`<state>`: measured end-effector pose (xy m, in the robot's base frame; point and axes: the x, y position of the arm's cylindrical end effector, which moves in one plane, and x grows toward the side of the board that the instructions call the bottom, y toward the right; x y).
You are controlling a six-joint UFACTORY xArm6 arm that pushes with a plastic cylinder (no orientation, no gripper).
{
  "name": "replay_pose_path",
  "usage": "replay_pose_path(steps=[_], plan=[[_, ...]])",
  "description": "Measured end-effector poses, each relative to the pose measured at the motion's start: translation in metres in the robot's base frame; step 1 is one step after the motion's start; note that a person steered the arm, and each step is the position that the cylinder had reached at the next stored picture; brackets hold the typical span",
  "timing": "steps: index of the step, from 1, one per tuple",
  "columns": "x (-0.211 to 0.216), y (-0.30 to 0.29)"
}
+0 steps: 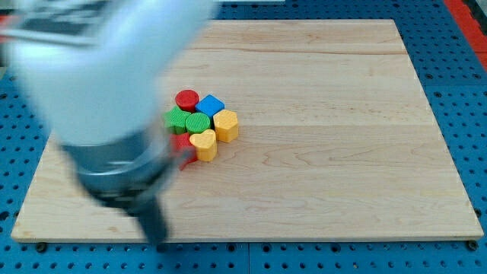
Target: Slide the blue triangle towards the red circle
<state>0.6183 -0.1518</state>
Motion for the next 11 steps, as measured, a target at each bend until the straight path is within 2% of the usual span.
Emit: replay_pose_path(steps=[1, 2, 3, 4, 5, 6, 9, 11], plan=[[-0.004, -0.118], [-0.024, -0.151], [-0.085, -0.153], [-0.150, -0.144], [-0.192, -0.088], [-0.191, -0.065], [-0.208, -0.055], [-0.208, 0.018]])
